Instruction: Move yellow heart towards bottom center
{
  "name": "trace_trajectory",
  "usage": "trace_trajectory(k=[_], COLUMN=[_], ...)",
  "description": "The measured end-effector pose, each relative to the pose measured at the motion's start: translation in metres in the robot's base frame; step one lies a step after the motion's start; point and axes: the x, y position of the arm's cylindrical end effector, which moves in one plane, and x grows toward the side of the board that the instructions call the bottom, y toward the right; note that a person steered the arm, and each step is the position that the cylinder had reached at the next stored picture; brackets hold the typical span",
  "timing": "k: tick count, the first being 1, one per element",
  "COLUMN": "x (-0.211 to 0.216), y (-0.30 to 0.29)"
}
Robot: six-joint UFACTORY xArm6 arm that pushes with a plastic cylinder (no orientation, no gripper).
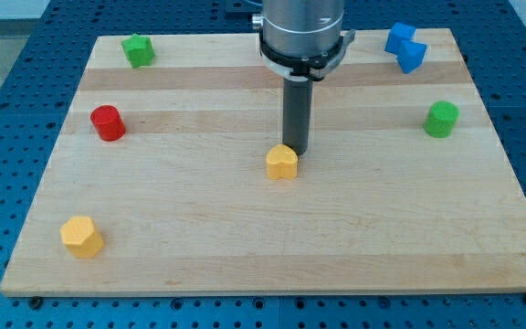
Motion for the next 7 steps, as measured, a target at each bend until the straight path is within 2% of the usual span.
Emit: trace_trajectory(k=[2, 5, 7], x=[0.011, 0.070, 0.035], y=[-0.005, -0.005, -0.010])
